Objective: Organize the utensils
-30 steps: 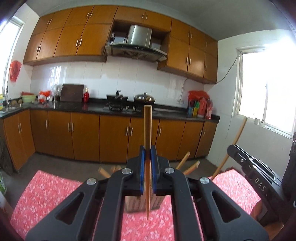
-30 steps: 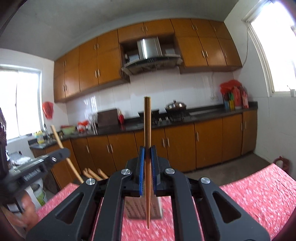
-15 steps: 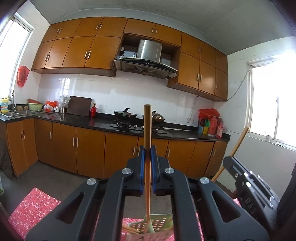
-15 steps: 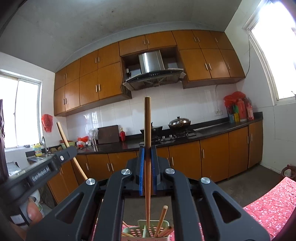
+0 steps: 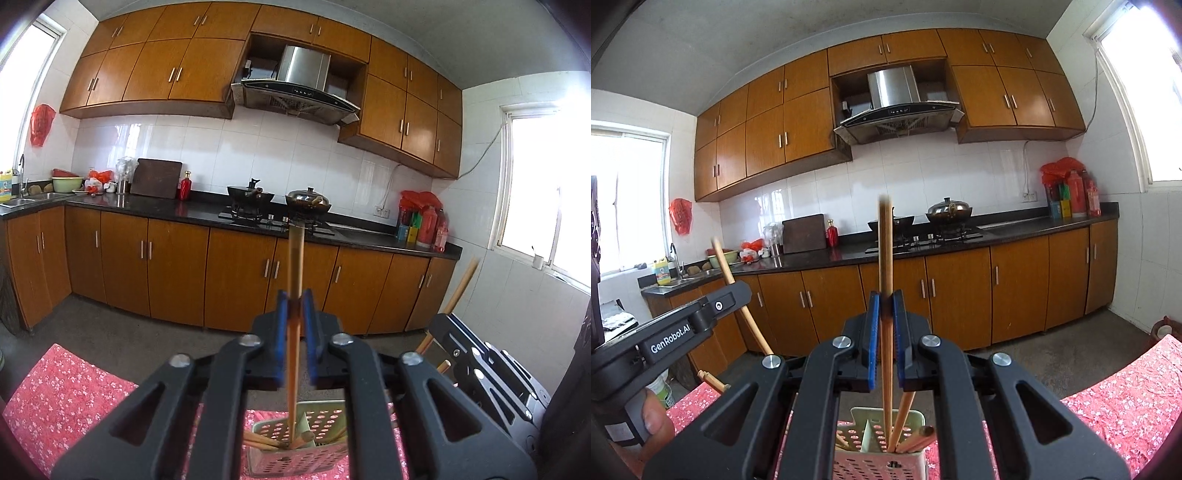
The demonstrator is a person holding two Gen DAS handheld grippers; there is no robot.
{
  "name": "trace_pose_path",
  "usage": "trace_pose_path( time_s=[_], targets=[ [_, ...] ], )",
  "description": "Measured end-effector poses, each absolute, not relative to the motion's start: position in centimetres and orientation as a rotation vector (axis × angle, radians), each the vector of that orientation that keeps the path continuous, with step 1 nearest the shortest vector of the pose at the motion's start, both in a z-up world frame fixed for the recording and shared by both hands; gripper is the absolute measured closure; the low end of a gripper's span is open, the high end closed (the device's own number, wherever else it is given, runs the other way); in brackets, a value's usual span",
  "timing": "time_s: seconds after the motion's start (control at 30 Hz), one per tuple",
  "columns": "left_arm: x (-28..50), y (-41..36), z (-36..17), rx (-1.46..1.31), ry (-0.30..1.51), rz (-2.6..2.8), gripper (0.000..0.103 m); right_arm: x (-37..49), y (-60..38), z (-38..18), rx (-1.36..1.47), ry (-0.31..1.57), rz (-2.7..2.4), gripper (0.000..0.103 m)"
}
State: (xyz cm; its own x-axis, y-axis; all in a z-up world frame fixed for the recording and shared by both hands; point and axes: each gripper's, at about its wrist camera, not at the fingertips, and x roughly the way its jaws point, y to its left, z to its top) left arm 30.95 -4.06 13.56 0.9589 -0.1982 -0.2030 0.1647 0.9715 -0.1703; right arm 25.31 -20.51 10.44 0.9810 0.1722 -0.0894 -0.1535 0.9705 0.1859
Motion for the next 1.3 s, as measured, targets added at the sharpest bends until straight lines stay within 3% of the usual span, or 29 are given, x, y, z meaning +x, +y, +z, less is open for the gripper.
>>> trace_pose_path(
  time_s=[0.07,0.43,0.5,0.6,0.77,0.83,1.3],
  targets=[
    [30.7,-3.8,13.9,-0.156,0.214,-0.175,0.069,25.3,-20.7,10.7,0.18,0.104,0.157,0.062],
    [26.4,0.4,15.1,-0.164,0.2,-0.1,0.059,21.4,-23.3,12.9,0.182,0.082,0.11,0.059],
    [24.7,1.3,14.9,-0.166,0.205,-0.088,0.053,20.1,-23.6,13.1,0.181,0.093,0.108,0.057],
    [22.0,2.1,14.4,-0.155,0.206,-0.077,0.041,17.9,-23.4,12.9,0.165,0.107,0.104,0.046],
    [16.0,2.7,12.5,-0.099,0.194,-0.067,0.012,13.2,-22.3,11.1,0.108,0.141,0.109,0.008],
    [13.7,2.8,11.5,-0.086,0.189,-0.075,0.004,11.9,-21.9,10.4,0.087,0.153,0.108,0.003],
    [5.1,0.9,3.4,0.094,0.26,-0.022,0.004,5.3,-20.3,3.4,0.068,0.294,0.031,0.002]
  ],
)
